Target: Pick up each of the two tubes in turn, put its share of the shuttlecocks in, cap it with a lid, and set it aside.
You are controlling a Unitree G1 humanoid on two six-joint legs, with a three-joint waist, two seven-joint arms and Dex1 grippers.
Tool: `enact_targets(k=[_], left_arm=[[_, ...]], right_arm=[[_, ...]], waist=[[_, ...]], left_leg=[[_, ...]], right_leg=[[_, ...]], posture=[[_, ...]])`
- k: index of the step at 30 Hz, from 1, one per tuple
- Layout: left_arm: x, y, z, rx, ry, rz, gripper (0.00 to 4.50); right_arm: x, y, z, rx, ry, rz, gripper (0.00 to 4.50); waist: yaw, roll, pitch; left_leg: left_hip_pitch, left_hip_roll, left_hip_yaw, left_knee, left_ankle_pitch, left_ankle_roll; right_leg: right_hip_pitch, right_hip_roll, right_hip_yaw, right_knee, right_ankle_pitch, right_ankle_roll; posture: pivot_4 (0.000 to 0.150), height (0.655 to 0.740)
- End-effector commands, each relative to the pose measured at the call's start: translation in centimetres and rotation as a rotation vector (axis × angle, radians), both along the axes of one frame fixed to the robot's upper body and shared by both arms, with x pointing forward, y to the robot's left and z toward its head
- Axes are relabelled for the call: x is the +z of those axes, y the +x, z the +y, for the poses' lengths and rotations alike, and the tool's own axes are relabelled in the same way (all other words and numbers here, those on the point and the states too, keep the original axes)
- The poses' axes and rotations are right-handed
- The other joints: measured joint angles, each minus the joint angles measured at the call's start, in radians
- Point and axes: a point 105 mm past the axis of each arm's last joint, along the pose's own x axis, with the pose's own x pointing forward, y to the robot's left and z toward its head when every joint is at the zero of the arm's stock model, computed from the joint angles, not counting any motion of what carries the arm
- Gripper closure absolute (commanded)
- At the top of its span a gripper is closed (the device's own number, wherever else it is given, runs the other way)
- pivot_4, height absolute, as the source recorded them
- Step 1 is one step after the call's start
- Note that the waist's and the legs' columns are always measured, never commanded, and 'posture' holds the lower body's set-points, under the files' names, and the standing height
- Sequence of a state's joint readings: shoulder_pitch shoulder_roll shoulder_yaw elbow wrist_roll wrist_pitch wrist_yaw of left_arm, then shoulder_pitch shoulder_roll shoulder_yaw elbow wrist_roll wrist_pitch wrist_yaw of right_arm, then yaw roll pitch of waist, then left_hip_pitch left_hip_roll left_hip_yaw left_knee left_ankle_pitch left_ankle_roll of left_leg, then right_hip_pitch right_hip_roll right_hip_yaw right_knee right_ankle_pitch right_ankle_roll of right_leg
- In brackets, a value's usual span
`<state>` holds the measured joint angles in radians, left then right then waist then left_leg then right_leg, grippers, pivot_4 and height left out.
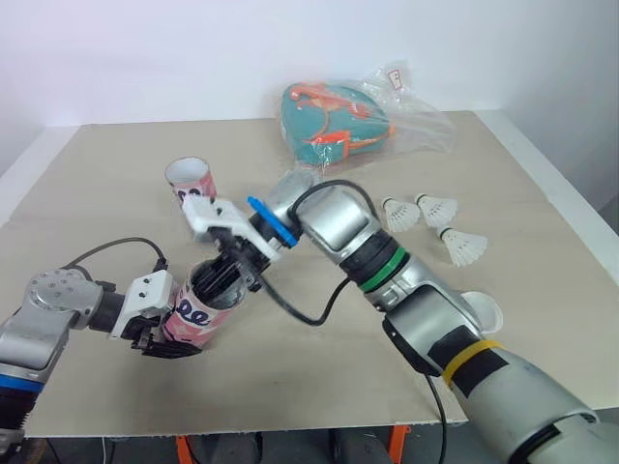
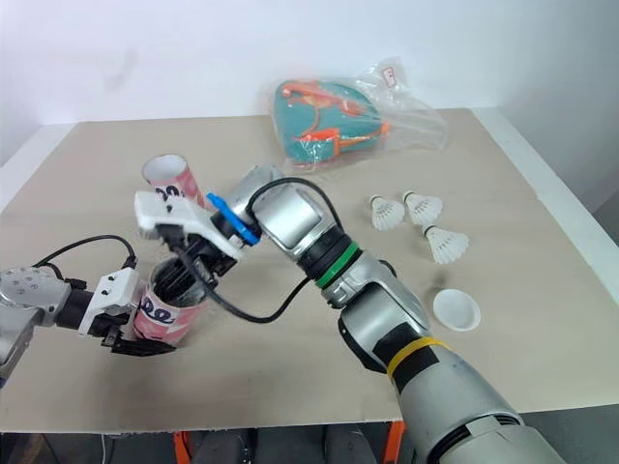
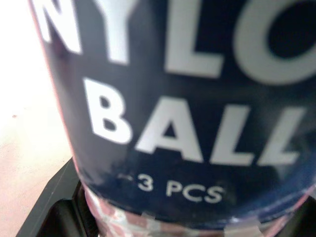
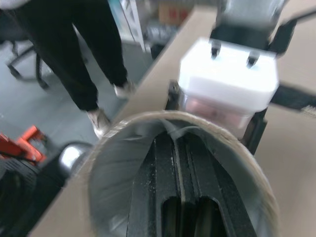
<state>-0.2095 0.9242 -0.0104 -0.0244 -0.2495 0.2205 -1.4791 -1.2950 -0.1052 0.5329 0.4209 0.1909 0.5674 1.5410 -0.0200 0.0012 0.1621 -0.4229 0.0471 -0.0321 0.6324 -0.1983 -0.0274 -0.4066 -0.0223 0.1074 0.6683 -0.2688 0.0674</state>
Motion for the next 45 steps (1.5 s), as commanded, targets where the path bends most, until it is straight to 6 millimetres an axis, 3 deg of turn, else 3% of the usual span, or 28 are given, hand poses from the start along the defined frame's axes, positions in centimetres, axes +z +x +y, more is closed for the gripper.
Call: enact_targets(k=[1,6,11,17,20,24,30,35,39,45], left_arm=[[-1.6,-0.5,-0.7,-0.001,0.002,0.046,1.11],[-1.6,-0.4,-0.9,-0.002,-0.007,0.035,1.11],[-0.8,0.1,-1.6,0.005,-0.080,-0.037,1.11],[1.6,0.7,-2.7,0.017,-0.213,-0.159,1.11],[2.9,1.0,-3.2,0.025,-0.287,-0.215,1.11],[3.8,1.3,-4.6,0.027,-0.385,-0.253,1.11],[1.7,1.2,-8.1,0.042,-0.544,-0.158,1.11],[0.3,1.3,-9.8,0.026,-0.549,-0.156,1.11],[0.6,2.2,-11.5,0.003,-0.581,-0.175,1.11],[0.9,2.7,-12.5,-0.025,-0.593,-0.183,1.11]], right_arm=[[2.9,0.5,-2.4,0.032,0.044,-0.095,4.47],[4.6,1.6,-4.2,-0.036,0.078,-0.134,4.47],[6.4,2.4,-8.5,-0.128,0.181,-0.189,4.47],[4.2,3.2,-15.6,-0.357,0.137,-0.200,4.47],[1.8,3.1,-19.1,-0.438,0.013,-0.216,3.61],[0.1,4.0,-22.1,-0.538,-0.105,-0.242,1.98],[-2.8,4.1,-27.9,-0.588,-0.354,-0.260,1.98],[-3.7,4.8,-28.0,-0.625,-0.363,-0.206,1.98],[-5.3,4.7,-28.9,-0.641,-0.416,-0.164,1.98],[-6.6,3.9,-28.4,-0.607,-0.443,-0.134,1.98]], waist=[[0.001,0.000,0.000],[0.000,0.001,0.001],[0.008,0.001,0.001],[0.021,-0.007,0.005],[0.017,-0.009,0.007],[0.000,-0.009,0.007],[-0.013,-0.011,0.008],[-0.027,-0.013,0.010],[-0.025,-0.013,0.011],[-0.025,-0.013,0.011]], left_leg=[[0.000,0.000,0.000,0.000,0.000,0.000],[0.000,0.000,0.001,0.000,0.000,0.000],[-0.001,-0.001,0.000,0.001,0.000,0.000],[-0.005,-0.001,0.004,0.003,0.000,0.000],[-0.008,0.002,0.002,0.002,0.000,0.000],[-0.008,0.002,0.002,-0.001,-0.001,0.001],[-0.007,0.001,0.002,-0.001,-0.001,0.001],[-0.006,0.001,0.002,0.000,-0.001,0.001],[-0.005,0.001,0.002,0.002,-0.001,0.001],[-0.005,0.000,0.002,0.002,-0.001,0.000]], right_leg=[[0.000,0.000,0.000,0.000,-0.001,0.001],[0.000,0.000,0.000,0.000,0.000,0.000],[0.000,-0.002,0.000,-0.001,0.000,0.000],[0.000,-0.003,0.001,-0.004,0.003,-0.001],[-0.005,0.001,0.000,-0.002,0.003,-0.004],[-0.006,0.002,0.000,-0.002,0.001,-0.005],[-0.004,0.001,0.001,-0.003,0.000,-0.004],[-0.003,0.001,0.001,-0.002,0.001,-0.004],[0.000,0.001,0.001,-0.002,0.003,-0.002],[0.000,0.001,0.002,-0.002,0.003,-0.001]], posture=[[0.150,0.7400],[0.150,0.7400],[0.150,0.7400],[0.150,0.7400],[0.150,0.7400],[0.150,0.7400],[0.150,0.7400],[0.150,0.7400],[0.150,0.7400],[0.150,0.7400]])
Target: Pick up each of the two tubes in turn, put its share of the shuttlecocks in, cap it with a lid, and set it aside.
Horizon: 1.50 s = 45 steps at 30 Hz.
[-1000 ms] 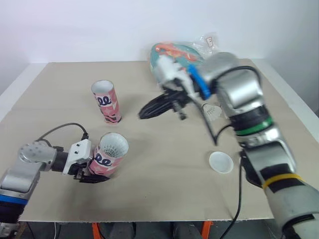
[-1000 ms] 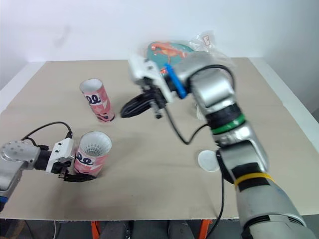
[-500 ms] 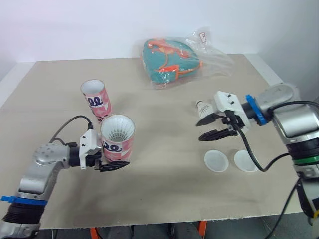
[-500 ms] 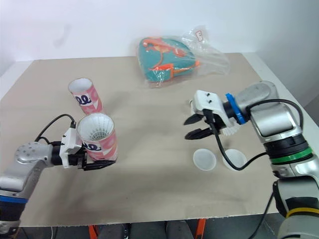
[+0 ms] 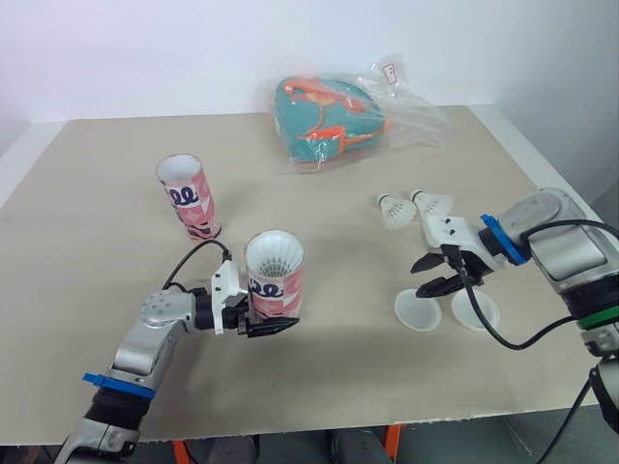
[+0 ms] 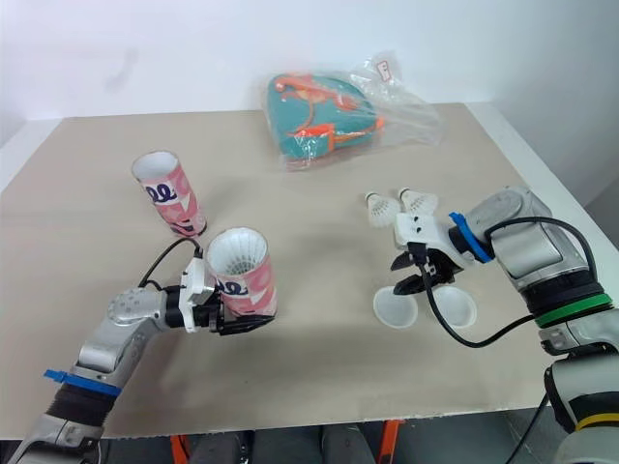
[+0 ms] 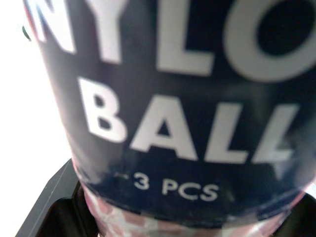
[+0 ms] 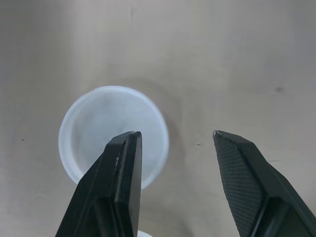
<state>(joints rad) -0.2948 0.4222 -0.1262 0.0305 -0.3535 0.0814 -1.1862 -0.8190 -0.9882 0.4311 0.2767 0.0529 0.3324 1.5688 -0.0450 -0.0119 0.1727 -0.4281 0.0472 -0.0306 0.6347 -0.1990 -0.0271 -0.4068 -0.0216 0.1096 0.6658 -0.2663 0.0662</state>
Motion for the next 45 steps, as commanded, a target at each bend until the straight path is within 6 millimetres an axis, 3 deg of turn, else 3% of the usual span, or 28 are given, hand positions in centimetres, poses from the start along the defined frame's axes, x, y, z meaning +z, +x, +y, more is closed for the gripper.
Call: enact_targets(k=[1,6,8,10,12,14,20,24,32,34,39,42,45], left_arm=[[0.4,-0.1,-0.4,-0.026,0.003,-0.033,1.11],[0.2,-0.1,-0.5,-0.032,0.008,-0.015,1.11],[-0.1,-0.2,-0.6,-0.045,0.025,-0.002,1.11],[-0.3,-0.3,-0.6,-0.052,0.035,0.008,1.11],[-0.4,-0.4,-0.6,-0.054,0.041,0.012,1.11],[-0.4,-0.4,-0.6,-0.055,0.050,0.007,1.11],[-0.2,-0.2,-0.7,-0.041,0.037,-0.003,1.11],[-0.6,-0.3,-0.8,-0.045,0.046,0.003,1.11],[-1.0,-0.1,-1.3,-0.051,0.043,0.005,1.11],[-1.1,0.1,-1.3,-0.054,0.041,0.006,1.11],[-1.3,0.3,-1.5,-0.074,0.052,0.009,1.11],[-1.3,0.4,-1.5,-0.089,0.059,0.007,1.11],[-1.4,0.4,-1.5,-0.107,0.087,-0.004,1.11]], right_arm=[[0.2,-0.9,0.4,0.050,-0.011,0.028,1.98],[-0.4,-1.0,0.4,0.056,-0.038,0.021,1.98],[-0.6,-0.8,0.8,0.056,-0.028,0.017,2.22],[-0.6,-0.6,1.3,0.060,-0.012,0.013,2.86],[-0.6,-0.5,1.8,0.070,-0.003,0.005,3.93],[-0.7,-0.5,2.1,0.082,-0.001,-0.006,4.41],[-0.4,-0.4,3.3,0.100,0.058,-0.025,4.41],[3.0,-0.2,6.2,0.091,0.281,-0.033,4.41],[9.3,-2.2,8.1,0.202,0.444,-0.046,4.41],[11.6,-3.3,9.3,0.288,0.472,-0.087,4.41],[15.0,-3.8,13.2,0.390,0.559,-0.159,4.41],[15.9,-4.2,15.5,0.449,0.578,-0.170,4.41],[15.3,-4.2,17.6,0.511,0.516,-0.211,4.41]], waist=[[-0.001,0.000,0.000],[-0.001,0.000,0.000],[-0.001,0.000,0.000],[-0.002,0.000,0.000],[-0.001,0.000,0.000],[-0.001,0.000,0.000],[-0.001,0.000,0.000],[-0.003,0.000,0.000],[0.002,0.000,0.000],[0.002,0.001,0.000],[-0.005,0.001,0.000],[-0.003,0.001,0.000],[-0.001,0.001,0.000]], left_leg=[[0.000,0.000,0.000,0.000,0.000,0.000],[0.000,0.000,0.000,0.000,0.000,0.000],[0.000,0.000,0.000,0.000,0.000,0.000],[0.000,0.000,0.000,0.000,0.000,0.000],[0.001,0.000,0.000,0.000,0.000,0.000],[0.000,0.000,-0.001,0.000,0.000,0.000],[0.000,0.000,-0.001,0.000,0.000,0.000],[0.001,0.000,-0.001,0.000,0.000,0.000],[0.000,0.000,-0.002,0.001,0.001,-0.001],[0.000,0.000,-0.002,0.001,0.001,-0.001],[0.001,0.001,-0.002,0.000,0.001,-0.001],[0.001,0.002,-0.003,0.000,0.001,0.000],[0.001,0.002,-0.003,0.001,0.001,0.000]], right_leg=[[0.000,0.000,0.000,0.000,0.000,0.000],[0.000,0.000,0.000,0.000,0.000,0.000],[0.000,0.000,0.000,0.000,0.000,0.000],[0.000,0.000,0.000,0.000,0.000,0.000],[0.000,0.001,0.000,0.001,0.000,0.000],[0.000,0.001,0.000,0.001,0.000,0.000],[0.001,0.001,0.000,0.001,0.000,0.000],[0.000,0.001,0.000,0.001,0.001,0.000],[0.001,0.001,0.000,0.002,0.001,0.000],[0.001,0.001,0.000,0.002,0.001,0.000],[0.000,0.002,0.000,0.002,0.001,-0.001],[0.000,0.004,0.000,0.003,0.002,-0.002],[0.000,0.004,-0.001,0.004,0.001,-0.002]], posture=[[0.150,0.7400],[0.150,0.7400],[0.150,0.7400],[0.150,0.7400],[0.150,0.7400],[0.150,0.7400],[0.150,0.7400],[0.150,0.7400],[0.150,0.7400],[0.150,0.7400],[0.150,0.7400],[0.150,0.7400],[0.150,0.7400]])
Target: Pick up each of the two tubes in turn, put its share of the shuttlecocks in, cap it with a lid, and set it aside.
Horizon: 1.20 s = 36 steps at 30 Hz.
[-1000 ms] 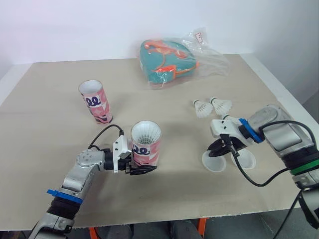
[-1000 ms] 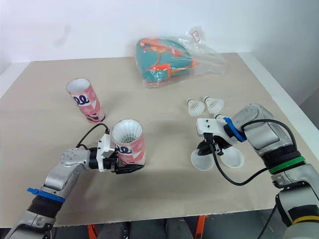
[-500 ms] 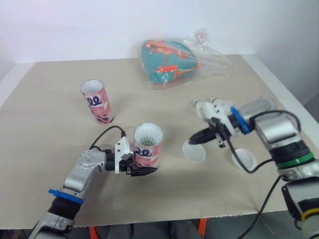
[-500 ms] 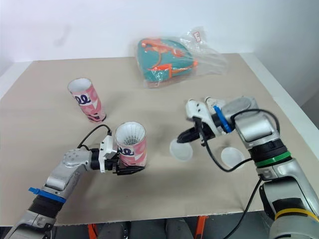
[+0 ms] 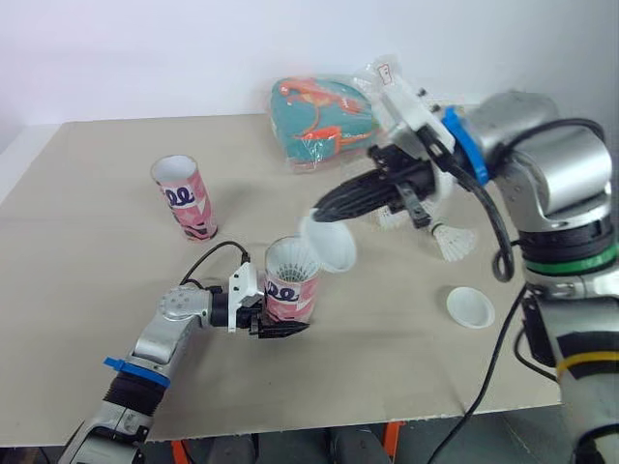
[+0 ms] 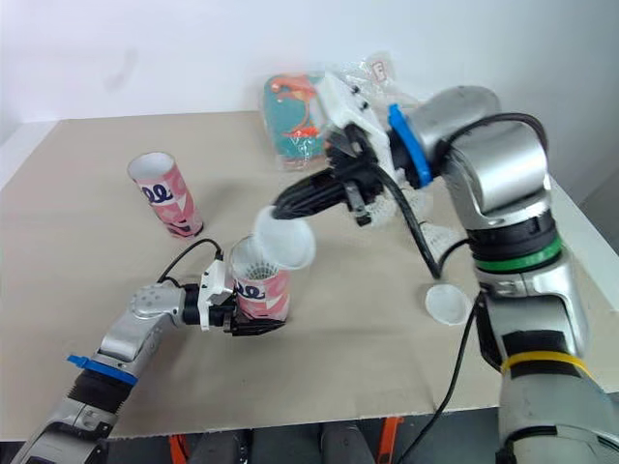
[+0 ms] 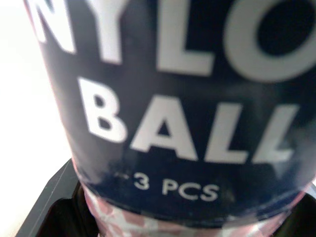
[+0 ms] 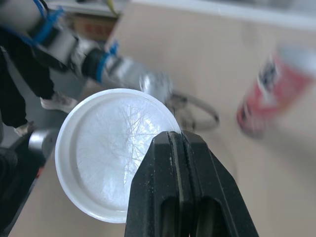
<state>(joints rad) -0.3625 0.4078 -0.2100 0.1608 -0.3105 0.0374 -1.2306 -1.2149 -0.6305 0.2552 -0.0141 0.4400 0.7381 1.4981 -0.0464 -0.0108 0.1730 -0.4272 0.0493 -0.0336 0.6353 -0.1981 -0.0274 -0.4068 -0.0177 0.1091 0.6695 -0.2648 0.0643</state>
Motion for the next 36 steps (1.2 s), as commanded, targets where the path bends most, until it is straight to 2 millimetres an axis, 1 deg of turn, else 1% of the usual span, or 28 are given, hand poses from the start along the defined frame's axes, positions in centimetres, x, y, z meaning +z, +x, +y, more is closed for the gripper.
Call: enact_targets(k=[1,4,6,10,12,16,21,25,29,33,36], left_arm=[[0.3,0.1,-0.1,-0.031,0.025,-0.046,1.11],[0.3,0.2,-0.1,-0.036,0.034,-0.050,1.11],[0.2,0.2,0.0,-0.038,0.038,-0.049,1.11],[0.1,0.3,0.1,-0.039,0.049,-0.050,1.11],[0.0,0.3,0.2,-0.037,0.052,-0.050,1.11],[0.0,0.3,0.4,-0.034,0.054,-0.049,1.11],[-0.1,0.4,0.5,-0.030,0.054,-0.047,1.11],[-0.2,0.4,0.7,-0.028,0.054,-0.045,1.11],[-0.3,0.5,0.8,-0.026,0.054,-0.043,1.11],[-0.5,0.5,0.9,-0.022,0.054,-0.041,1.11],[-0.5,0.5,0.9,-0.018,0.051,-0.041,1.11]], right_arm=[[-0.3,0.0,1.6,0.029,-0.071,-0.104,4.41],[-1.5,0.4,2.4,0.034,-0.148,-0.164,4.41],[-1.8,0.6,2.9,0.040,-0.175,-0.192,4.41],[-1.6,0.4,3.8,0.071,-0.172,-0.223,4.41],[-1.6,0.6,4.0,0.072,-0.180,-0.251,4.41],[-1.8,0.9,3.8,0.082,-0.211,-0.286,4.41],[-2.5,0.5,3.1,0.121,-0.272,-0.300,4.41],[-3.2,0.4,3.0,0.143,-0.312,-0.309,4.41],[-3.5,0.3,3.0,0.163,-0.332,-0.323,4.41],[-2.6,0.9,4.1,0.145,-0.302,-0.305,4.41],[-1.8,1.3,4.4,0.143,-0.290,-0.259,4.41]], waist=[[0.001,0.000,0.000],[0.002,0.000,0.000],[0.001,0.000,0.000],[0.001,0.000,0.000],[0.001,0.000,0.000],[0.000,0.000,0.000],[0.000,0.000,0.000],[0.000,0.000,0.000],[0.000,0.000,0.000],[0.000,0.000,0.000],[-0.001,0.000,0.000]], left_leg=[[0.000,0.000,0.000,0.000,0.000,0.000],[-0.001,0.000,0.000,0.000,0.000,0.000],[-0.001,0.000,0.000,0.000,0.000,0.000],[-0.001,0.000,0.000,0.000,0.000,0.000],[0.000,0.000,0.000,0.001,0.000,0.000],[0.000,0.000,-0.001,0.001,0.000,0.000],[0.000,0.000,-0.001,0.001,0.000,0.000],[0.000,0.000,-0.001,0.001,0.000,0.000],[0.001,0.000,-0.001,0.001,0.000,0.000],[0.002,0.000,-0.001,0.001,0.000,0.000],[0.003,0.000,-0.001,0.001,0.000,0.000]], right_leg=[[0.000,0.000,0.000,0.000,0.000,0.000],[0.000,0.000,0.000,0.000,0.000,0.000],[0.000,0.000,0.000,0.000,0.000,0.000],[-0.001,0.000,-0.001,0.002,0.000,0.000],[-0.001,0.000,-0.001,0.003,0.000,0.000],[-0.001,0.000,-0.001,0.003,0.000,0.000],[-0.001,0.000,-0.001,0.003,0.000,-0.001],[-0.001,0.000,-0.001,0.004,0.000,-0.001],[-0.001,0.000,-0.001,0.005,-0.001,-0.001],[-0.001,0.000,-0.001,0.008,-0.001,-0.002],[-0.001,0.000,-0.001,0.009,-0.001,-0.002]], posture=[[0.150,0.7400],[0.150,0.7400],[0.150,0.7400],[0.150,0.7400],[0.150,0.7400],[0.150,0.7400],[0.150,0.7400],[0.150,0.7400],[0.150,0.7400],[0.150,0.7400],[0.150,0.7400]])
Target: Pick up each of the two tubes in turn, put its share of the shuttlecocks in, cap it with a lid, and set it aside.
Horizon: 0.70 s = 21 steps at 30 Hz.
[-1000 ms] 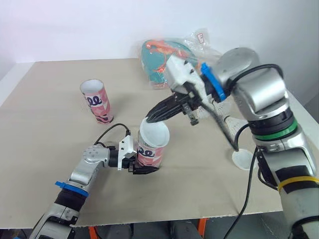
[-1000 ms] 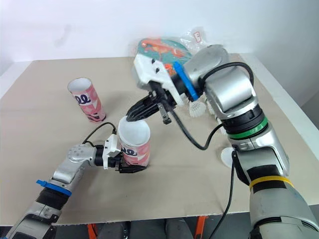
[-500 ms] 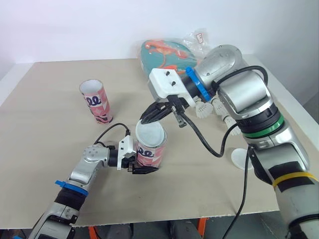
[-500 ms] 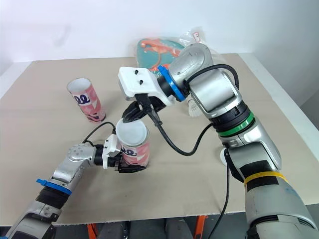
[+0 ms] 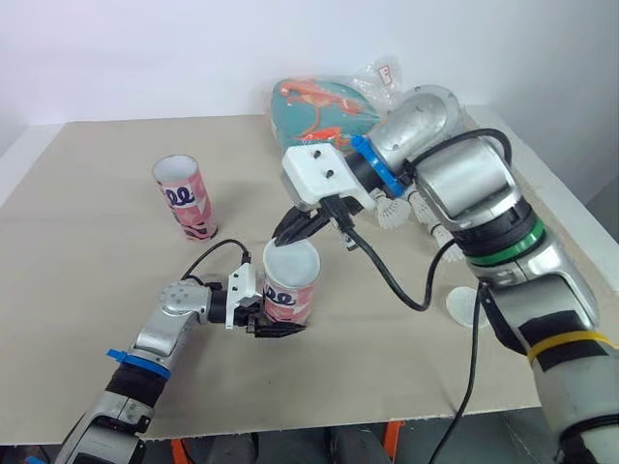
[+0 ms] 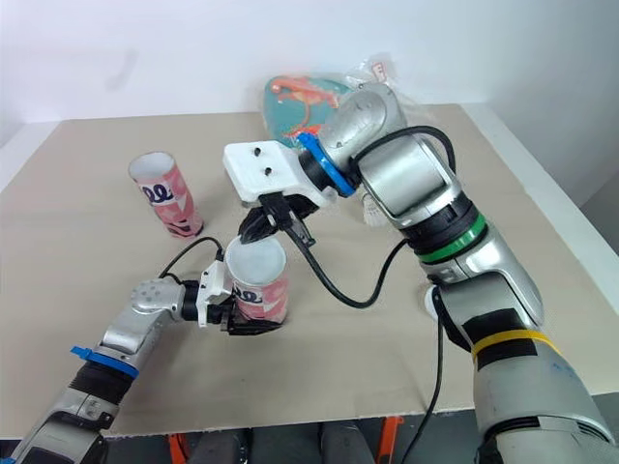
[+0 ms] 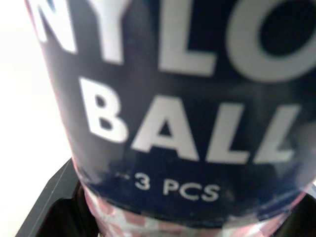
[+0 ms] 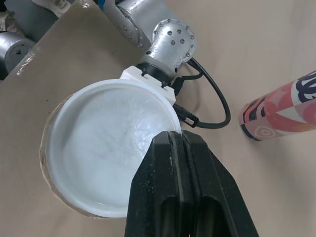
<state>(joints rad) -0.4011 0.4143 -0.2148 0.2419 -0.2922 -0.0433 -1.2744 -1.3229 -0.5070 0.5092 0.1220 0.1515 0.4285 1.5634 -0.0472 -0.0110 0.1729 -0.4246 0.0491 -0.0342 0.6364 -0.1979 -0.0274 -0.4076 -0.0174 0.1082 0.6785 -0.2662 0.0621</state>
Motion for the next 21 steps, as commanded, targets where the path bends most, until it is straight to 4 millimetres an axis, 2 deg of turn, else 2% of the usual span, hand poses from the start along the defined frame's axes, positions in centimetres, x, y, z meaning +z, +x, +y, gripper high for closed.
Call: enact_targets(k=[1,7,12,17,21], left_arm=[[-0.4,0.1,0.5,0.015,0.023,-0.001,1.11],[-0.5,-0.1,0.5,0.017,0.020,0.001,1.11],[-0.5,-0.1,0.6,0.025,0.017,0.001,1.11],[-0.5,-0.3,0.7,0.031,0.019,0.002,1.11],[-0.5,-0.3,0.8,0.031,0.023,0.004,1.11]], right_arm=[[1.5,-0.1,0.3,0.019,-0.005,0.021,4.41],[-0.9,0.8,1.1,0.018,-0.098,0.041,4.41],[-0.1,0.5,0.6,0.034,-0.089,0.037,4.41],[-0.2,-0.1,0.2,0.060,-0.097,0.019,4.41],[0.6,-0.9,0.6,0.086,-0.054,0.011,4.41]], waist=[[0.000,0.000,0.000],[-0.001,0.000,0.000],[-0.001,0.000,0.000],[-0.001,-0.001,0.000],[-0.001,-0.001,0.000]], left_leg=[[0.000,0.000,0.000,0.000,0.000,0.000],[0.001,0.000,0.000,0.000,0.001,-0.001],[0.001,0.000,-0.001,0.000,0.001,-0.001],[0.001,0.000,-0.001,0.000,0.001,-0.001],[0.001,0.000,-0.001,0.000,0.001,-0.001]], right_leg=[[0.000,0.000,0.000,0.001,0.000,0.000],[0.000,0.001,0.000,0.002,-0.001,-0.001],[0.000,0.001,0.000,0.002,-0.001,-0.001],[0.000,0.001,0.000,0.002,-0.001,-0.001],[0.000,0.001,0.000,0.002,-0.001,-0.001]], posture=[[0.150,0.7400],[0.150,0.7400],[0.150,0.7400],[0.150,0.7400],[0.150,0.7400]])
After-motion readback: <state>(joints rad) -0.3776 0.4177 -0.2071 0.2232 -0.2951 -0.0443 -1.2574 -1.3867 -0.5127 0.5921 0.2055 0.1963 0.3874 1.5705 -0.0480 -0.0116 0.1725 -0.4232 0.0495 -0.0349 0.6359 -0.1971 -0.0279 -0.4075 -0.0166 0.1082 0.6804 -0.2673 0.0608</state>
